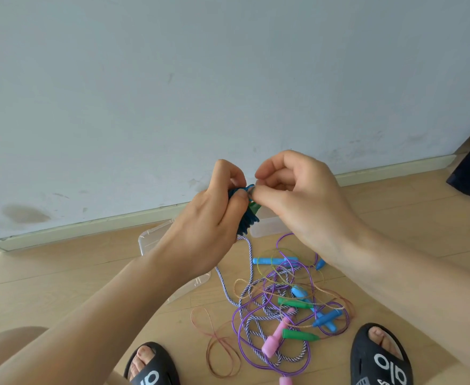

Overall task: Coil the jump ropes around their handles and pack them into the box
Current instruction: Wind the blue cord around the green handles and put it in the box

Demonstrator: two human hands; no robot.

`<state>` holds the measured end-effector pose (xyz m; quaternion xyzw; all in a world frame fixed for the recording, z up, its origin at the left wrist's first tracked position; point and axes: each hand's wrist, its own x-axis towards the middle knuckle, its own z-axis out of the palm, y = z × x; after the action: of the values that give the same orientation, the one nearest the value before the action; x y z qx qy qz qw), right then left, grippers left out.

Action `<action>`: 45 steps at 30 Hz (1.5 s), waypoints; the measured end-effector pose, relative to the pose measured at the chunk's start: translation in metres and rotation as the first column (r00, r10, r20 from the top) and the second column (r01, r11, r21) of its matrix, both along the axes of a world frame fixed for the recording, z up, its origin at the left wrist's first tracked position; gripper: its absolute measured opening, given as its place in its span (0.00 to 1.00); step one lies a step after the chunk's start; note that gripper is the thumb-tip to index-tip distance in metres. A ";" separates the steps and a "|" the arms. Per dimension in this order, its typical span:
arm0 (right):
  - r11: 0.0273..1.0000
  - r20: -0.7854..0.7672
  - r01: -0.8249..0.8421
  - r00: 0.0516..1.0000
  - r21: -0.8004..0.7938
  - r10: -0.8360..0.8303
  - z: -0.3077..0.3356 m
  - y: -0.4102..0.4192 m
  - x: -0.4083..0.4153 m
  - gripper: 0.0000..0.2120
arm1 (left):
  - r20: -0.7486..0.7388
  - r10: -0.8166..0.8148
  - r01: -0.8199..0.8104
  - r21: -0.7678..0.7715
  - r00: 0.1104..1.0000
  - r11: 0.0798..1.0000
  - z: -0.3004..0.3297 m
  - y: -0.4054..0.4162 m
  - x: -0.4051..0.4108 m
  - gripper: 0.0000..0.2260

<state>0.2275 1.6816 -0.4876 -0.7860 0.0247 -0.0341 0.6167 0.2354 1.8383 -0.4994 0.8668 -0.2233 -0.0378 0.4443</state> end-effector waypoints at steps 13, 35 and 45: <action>0.997 -0.067 0.001 0.998 -0.077 -0.007 -0.002 0.004 0.001 0.11 | 0.039 0.010 -0.014 0.099 0.999 0.995 -0.002 0.003 0.003 0.04; 0.902 0.399 0.019 0.901 -0.432 0.172 -0.013 0.001 0.007 0.09 | -0.531 -0.008 -0.134 -0.229 0.847 0.964 -0.001 -0.002 0.014 0.06; 0.932 0.437 0.112 0.898 -0.345 0.054 -0.022 0.006 -0.004 0.11 | -0.418 0.220 -0.287 -0.104 0.881 0.952 -0.001 -0.018 0.007 0.07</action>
<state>0.2230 1.6874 -0.5094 -0.8572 -0.1097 -0.2237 0.4506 0.2420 1.8202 -0.5004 0.8228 -0.0140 -0.1377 0.5512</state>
